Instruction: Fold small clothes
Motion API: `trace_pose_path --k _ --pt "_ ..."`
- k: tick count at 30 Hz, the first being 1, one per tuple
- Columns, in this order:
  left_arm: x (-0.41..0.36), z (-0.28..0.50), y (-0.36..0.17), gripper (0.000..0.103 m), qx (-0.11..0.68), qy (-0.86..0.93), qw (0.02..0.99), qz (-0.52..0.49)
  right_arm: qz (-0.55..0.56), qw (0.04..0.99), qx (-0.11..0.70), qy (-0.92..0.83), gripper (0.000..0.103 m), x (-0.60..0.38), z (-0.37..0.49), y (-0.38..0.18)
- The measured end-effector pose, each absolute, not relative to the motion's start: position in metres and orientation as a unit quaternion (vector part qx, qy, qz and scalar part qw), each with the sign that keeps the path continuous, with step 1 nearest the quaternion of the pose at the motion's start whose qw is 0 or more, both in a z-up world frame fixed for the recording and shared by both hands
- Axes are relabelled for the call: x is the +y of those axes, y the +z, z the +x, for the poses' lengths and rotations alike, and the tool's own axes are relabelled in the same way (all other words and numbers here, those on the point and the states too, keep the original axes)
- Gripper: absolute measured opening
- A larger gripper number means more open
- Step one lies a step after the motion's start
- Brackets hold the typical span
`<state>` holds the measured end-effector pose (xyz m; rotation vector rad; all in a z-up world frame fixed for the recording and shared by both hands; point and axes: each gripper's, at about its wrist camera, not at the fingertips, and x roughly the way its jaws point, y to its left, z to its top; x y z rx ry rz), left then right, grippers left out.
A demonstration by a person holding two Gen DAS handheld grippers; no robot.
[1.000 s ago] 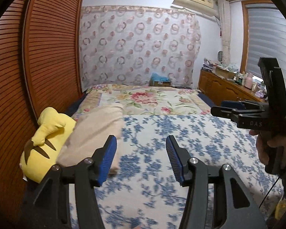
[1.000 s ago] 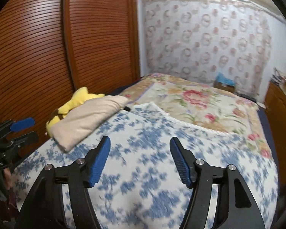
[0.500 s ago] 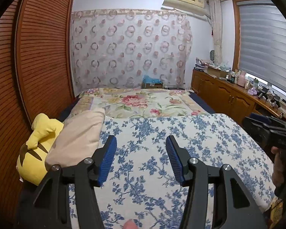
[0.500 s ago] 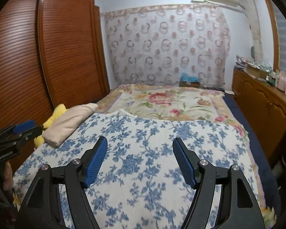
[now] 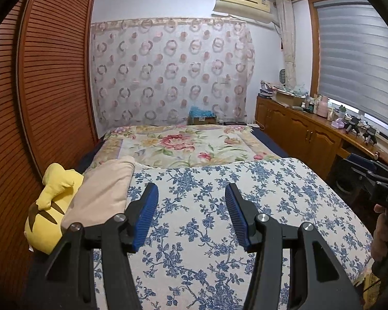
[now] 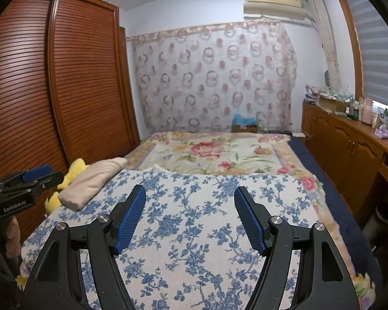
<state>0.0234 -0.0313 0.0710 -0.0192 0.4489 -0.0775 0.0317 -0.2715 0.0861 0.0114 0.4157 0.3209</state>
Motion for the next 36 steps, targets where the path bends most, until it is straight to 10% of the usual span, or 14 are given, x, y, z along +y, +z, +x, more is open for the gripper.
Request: trace_pose_path --k 36 --pt "-0.0267 0.0188 0.0701 0.053 0.216 -0.030 0.976 -0.008 0.001 0.968 0.200 0.150 0.073 -0.2710 0.0294 0.0862"
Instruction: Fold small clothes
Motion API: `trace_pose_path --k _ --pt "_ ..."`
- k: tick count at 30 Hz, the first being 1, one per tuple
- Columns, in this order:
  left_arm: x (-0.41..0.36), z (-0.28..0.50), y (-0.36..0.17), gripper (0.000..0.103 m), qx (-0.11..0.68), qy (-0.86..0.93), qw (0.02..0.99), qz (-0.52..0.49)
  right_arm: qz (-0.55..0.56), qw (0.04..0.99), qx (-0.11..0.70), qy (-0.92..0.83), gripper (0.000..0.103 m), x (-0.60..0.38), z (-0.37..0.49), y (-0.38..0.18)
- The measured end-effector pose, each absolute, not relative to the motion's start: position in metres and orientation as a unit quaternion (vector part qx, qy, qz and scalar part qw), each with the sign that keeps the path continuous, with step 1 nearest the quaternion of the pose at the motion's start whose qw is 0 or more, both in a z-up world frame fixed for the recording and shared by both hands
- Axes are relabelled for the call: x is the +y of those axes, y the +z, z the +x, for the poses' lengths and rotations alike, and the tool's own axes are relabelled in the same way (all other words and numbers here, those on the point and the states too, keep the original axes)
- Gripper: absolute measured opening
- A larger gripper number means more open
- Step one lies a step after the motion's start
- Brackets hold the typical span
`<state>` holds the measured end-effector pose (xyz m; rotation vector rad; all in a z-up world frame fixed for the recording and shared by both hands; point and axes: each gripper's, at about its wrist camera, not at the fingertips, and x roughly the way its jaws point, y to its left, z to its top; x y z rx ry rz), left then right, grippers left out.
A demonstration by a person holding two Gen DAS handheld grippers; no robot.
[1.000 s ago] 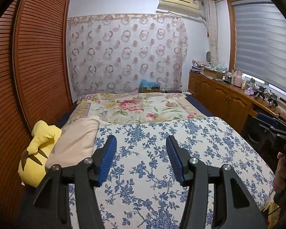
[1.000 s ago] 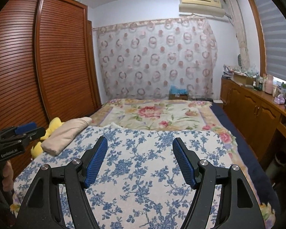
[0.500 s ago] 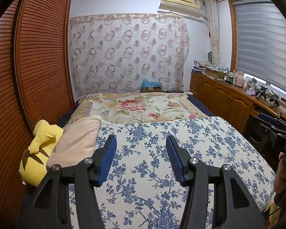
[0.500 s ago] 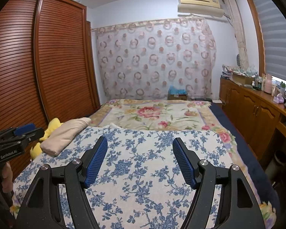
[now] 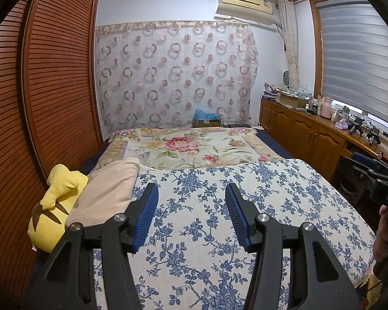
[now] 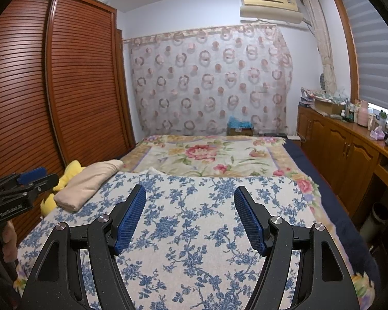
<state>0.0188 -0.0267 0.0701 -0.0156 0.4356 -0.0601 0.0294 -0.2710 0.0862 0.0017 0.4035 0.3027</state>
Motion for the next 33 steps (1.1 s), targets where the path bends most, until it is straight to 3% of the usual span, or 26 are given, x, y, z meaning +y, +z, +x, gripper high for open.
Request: trace_pose_path --k 33 --pt "-0.0245 0.0175 0.0708 0.053 0.211 -0.027 0.977 -0.006 0.002 0.968 0.199 0.150 0.073 -0.2717 0.0298 0.0848"
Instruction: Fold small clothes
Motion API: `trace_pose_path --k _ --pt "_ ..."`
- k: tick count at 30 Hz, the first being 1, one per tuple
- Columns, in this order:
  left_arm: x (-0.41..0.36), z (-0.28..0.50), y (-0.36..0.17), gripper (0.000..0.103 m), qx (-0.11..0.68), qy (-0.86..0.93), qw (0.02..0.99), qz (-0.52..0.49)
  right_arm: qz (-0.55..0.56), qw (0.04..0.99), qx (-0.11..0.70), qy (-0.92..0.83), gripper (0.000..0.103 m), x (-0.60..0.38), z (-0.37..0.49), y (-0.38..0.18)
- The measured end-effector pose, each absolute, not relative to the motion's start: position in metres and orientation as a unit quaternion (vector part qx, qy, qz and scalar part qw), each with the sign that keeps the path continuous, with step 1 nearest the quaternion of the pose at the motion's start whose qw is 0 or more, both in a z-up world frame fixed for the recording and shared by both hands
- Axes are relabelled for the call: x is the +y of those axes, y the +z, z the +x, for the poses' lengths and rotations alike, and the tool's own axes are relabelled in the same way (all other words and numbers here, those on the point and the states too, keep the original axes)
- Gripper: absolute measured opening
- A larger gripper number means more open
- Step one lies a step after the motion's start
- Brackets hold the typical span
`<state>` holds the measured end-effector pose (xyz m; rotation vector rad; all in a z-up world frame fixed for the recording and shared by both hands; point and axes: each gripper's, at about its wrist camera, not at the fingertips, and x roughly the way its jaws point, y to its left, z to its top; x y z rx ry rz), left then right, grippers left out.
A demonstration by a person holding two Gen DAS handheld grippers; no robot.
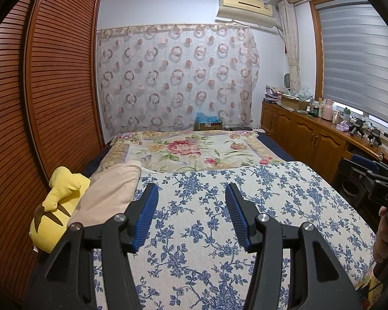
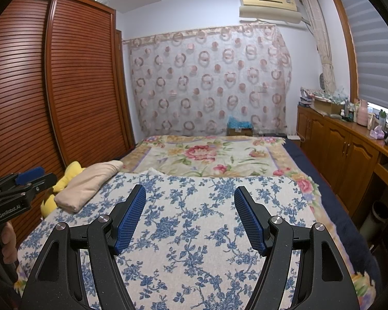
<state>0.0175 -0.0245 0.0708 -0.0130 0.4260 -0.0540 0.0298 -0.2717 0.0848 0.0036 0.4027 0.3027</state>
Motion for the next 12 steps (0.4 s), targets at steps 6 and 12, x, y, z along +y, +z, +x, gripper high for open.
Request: trace_pose_path --k 6,12 --pt "-0.0243 0.0172 0.0701 0.053 0.211 -0.026 0.977 -0.007 0.003 0.968 0.199 0.150 0.073 -0.2721 0.0299 0.0847" --pt "-0.0239 0.0171 0.0695 0.053 0.211 -0.026 0.977 -0.006 0.002 0.968 0.199 0.151 0.073 -0.2723 0.0301 0.0844"
